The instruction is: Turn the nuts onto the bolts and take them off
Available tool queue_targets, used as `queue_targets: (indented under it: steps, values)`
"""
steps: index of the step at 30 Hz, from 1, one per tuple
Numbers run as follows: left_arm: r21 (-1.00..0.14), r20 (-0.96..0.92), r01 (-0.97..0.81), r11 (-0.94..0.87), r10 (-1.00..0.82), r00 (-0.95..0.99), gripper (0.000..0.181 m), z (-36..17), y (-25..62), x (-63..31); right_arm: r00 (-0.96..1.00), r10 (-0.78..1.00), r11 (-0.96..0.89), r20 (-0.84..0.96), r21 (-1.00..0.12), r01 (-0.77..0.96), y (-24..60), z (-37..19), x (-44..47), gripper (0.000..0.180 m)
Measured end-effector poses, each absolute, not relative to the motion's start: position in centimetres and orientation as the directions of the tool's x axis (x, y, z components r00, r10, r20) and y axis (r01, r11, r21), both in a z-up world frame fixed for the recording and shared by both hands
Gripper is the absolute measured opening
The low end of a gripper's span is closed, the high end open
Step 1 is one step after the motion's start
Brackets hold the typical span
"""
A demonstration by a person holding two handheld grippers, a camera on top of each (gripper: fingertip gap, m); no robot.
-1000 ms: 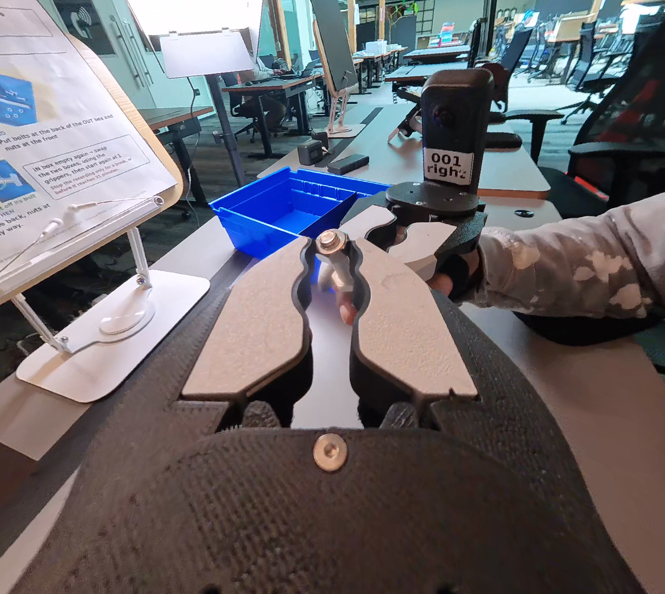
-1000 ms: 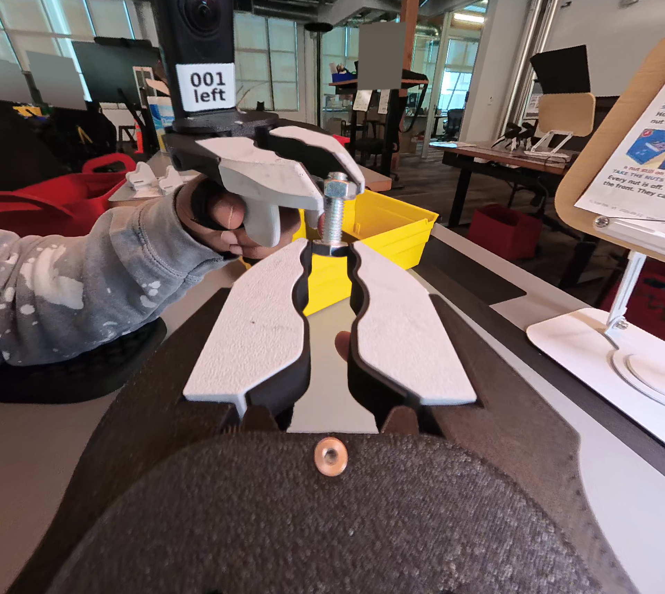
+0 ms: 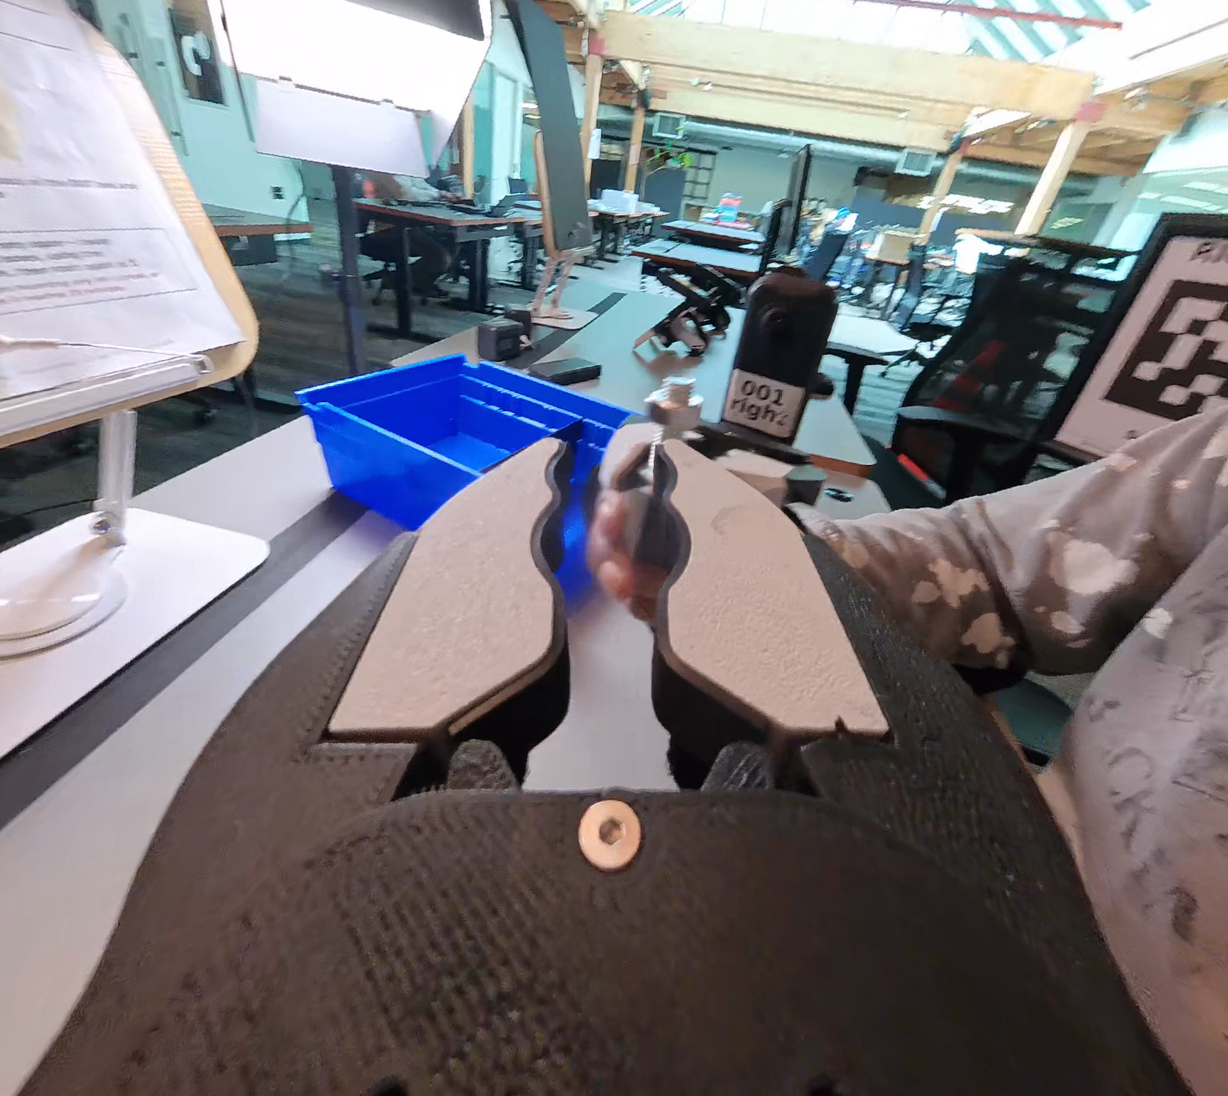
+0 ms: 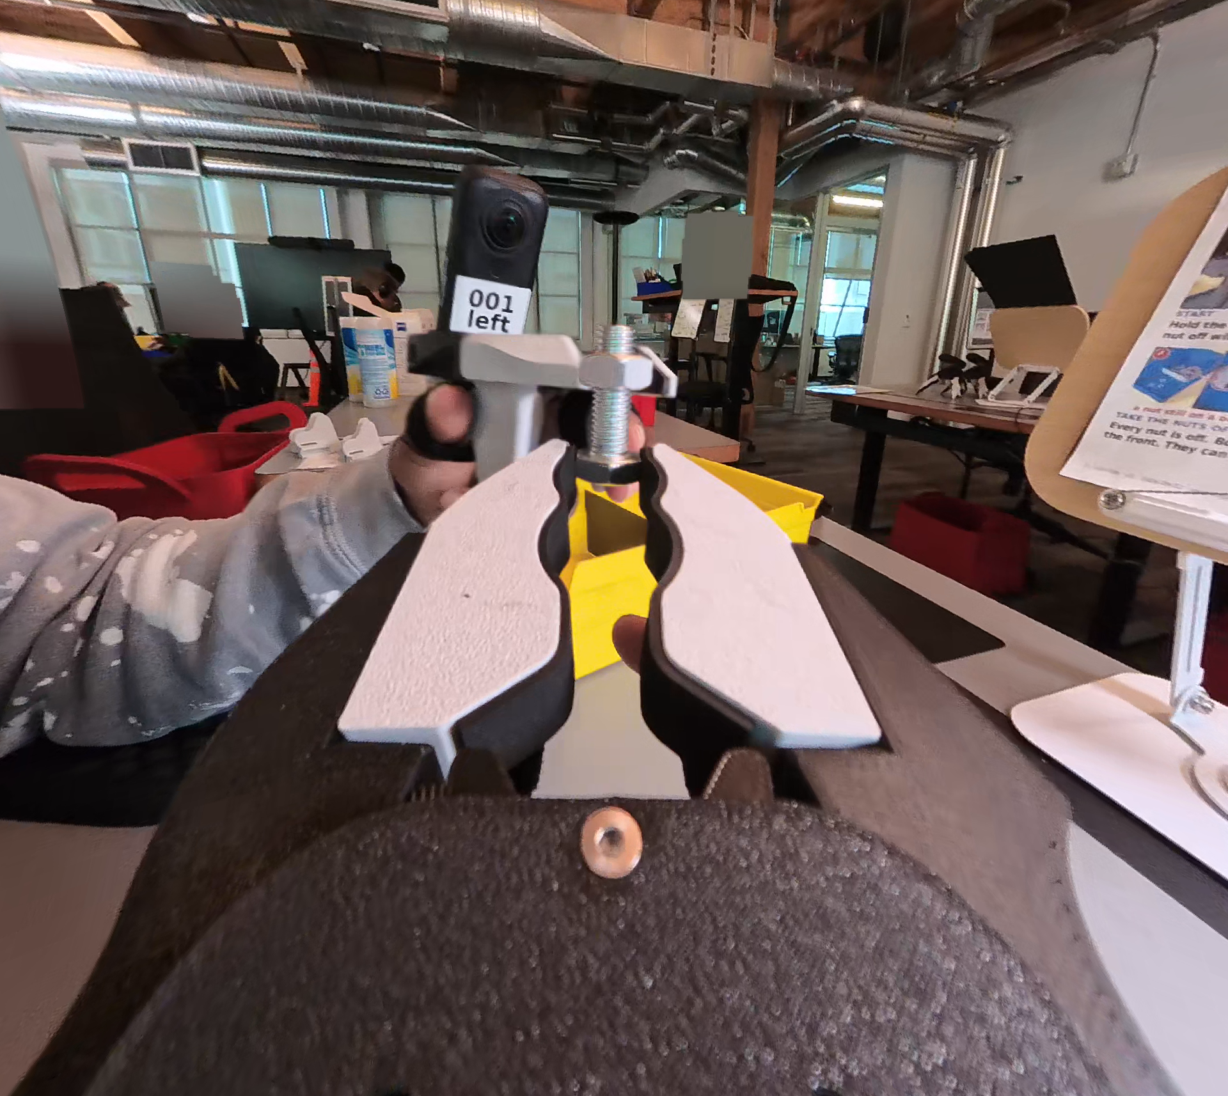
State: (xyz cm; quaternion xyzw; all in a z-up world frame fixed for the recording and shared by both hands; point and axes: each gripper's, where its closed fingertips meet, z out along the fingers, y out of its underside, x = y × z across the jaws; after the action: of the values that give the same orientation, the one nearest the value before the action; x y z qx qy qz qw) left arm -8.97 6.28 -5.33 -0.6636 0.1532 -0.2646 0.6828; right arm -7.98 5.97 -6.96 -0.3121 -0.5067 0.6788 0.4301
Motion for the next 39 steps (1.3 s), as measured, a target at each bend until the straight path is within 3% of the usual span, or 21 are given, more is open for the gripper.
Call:
queue_targets:
  steps: [6,7,8,16,19,20,22,29,34,35,39]
  values:
    - [-0.979,0.179,0.202,-0.031,-0.603,0.777,0.028,-5.3,6.5,-7.7,-0.438,0.899,-0.112,0.018,-0.957,-0.269,5.4,-7.1,-8.1,0.018]
    - [-0.976,0.198,0.214,-0.037,-0.553,0.809,0.012,-5.5,6.9,-8.8,-0.463,0.886,-0.123,0.027,-0.949,-0.289,5.1,-6.7,-7.7,0.018]
    - [-0.979,0.194,0.198,-0.043,-0.473,0.859,0.007,-6.1,7.5,-10.3,-0.483,0.875,-0.135,0.031,-0.943,-0.303,4.9,-6.3,-7.3,0.018]
    - [-0.972,0.206,0.23,-0.047,-0.638,0.742,0.03,-5.1,6.1,-7.2,-0.437,0.899,-0.114,0.017,-0.955,-0.272,5.5,-7.0,-8.0,0.018]
    - [-0.977,0.181,0.214,-0.02,-0.612,0.77,0.025,-5.0,6.3,-7.5,-0.462,0.887,-0.13,0.023,-0.946,-0.296,5.1,-6.5,-7.5,0.018]
    - [-0.973,0.209,0.228,-0.033,-0.547,0.811,0.006,-5.3,6.9,-8.9,-0.493,0.869,-0.145,0.033,-0.937,-0.318,4.7,-6.0,-7.0,0.018]
    - [-0.973,0.219,0.224,-0.047,-0.479,0.85,0.011,-6.0,7.3,-10.8,-0.5,0.864,-0.127,0.06,-0.935,-0.332,4.2,-5.5,-6.6,0.018]
    - [-0.968,0.219,0.245,-0.053,-0.652,0.726,0.031,-4.8,5.8,-7.0,-0.445,0.896,-0.122,0.016,-0.952,-0.279,5.3,-6.7,-7.8,0.018]
    - [-0.969,0.234,0.235,-0.078,-0.601,0.764,0.029,-5.4,6.6,-7.8,-0.454,0.891,-0.152,-0.004,-0.944,-0.292,5.5,-6.3,-7.5,0.018]
    - [-0.969,0.241,0.233,-0.082,-0.525,0.816,0.01,-5.8,7.2,-9.2,-0.479,0.878,-0.17,-0.003,-0.937,-0.306,5.5,-6.0,-7.1,0.018]
    - [-0.973,0.22,0.224,-0.057,-0.532,0.818,0.018,-5.6,6.9,-9.5,-0.473,0.881,-0.162,0.004,-0.937,-0.31,5.4,-5.9,-7.1,0.018]
